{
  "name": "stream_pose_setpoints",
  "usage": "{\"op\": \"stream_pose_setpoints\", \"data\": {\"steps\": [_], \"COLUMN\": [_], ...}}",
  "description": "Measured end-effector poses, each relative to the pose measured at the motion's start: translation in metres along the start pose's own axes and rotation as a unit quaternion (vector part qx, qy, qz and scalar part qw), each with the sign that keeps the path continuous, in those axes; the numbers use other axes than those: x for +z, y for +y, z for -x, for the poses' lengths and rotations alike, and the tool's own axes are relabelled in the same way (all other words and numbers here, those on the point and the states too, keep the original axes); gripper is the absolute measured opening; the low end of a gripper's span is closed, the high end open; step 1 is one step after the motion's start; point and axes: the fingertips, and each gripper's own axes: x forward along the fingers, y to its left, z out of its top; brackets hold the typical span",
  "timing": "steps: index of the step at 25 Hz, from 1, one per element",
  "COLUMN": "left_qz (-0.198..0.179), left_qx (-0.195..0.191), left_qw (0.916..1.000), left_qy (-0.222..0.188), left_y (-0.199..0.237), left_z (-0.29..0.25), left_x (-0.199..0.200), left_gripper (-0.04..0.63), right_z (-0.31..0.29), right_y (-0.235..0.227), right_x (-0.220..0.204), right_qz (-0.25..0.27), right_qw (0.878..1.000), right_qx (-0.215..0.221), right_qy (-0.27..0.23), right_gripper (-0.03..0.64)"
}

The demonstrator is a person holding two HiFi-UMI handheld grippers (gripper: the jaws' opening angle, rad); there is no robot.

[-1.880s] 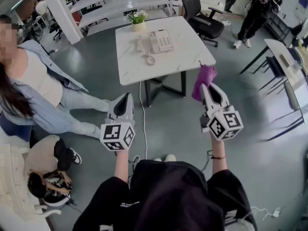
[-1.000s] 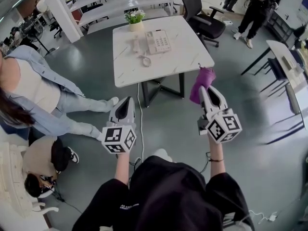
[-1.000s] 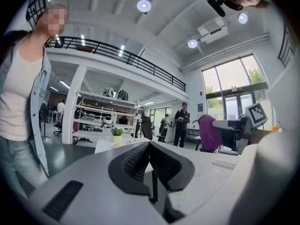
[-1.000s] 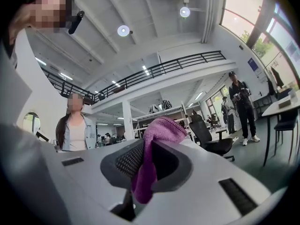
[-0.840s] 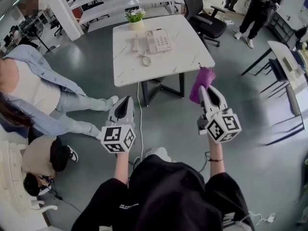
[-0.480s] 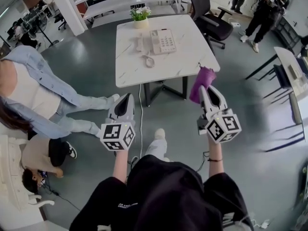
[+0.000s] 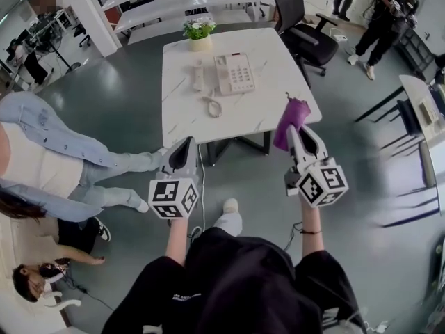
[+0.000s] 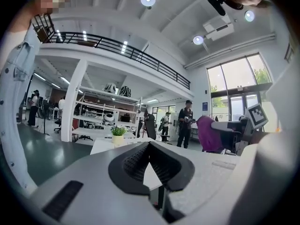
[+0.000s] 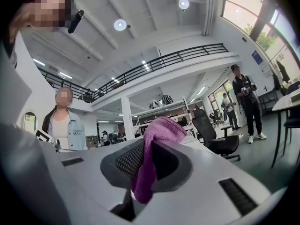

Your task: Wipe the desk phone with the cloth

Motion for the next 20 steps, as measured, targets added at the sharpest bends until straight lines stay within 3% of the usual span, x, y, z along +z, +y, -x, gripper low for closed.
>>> {"op": "stream_pose_setpoints", "data": {"steps": [20], "left_qz": [0.012], "left_qx": [-0.013], "left_qw": [0.9998], "left_qy": [0.007], "left_y": [0.059], "left_z": [-0.122], "left_x": [0.005], "left_gripper": [-0.002], "right_z": [-0.127], "right_y": [-0.044], "right_x": [-0.015], "right_qz": [-0.004], "right_qw": [1.0], "right_qx": [-0.017], "right_qy": [0.024], "right_gripper": [0.034]}}
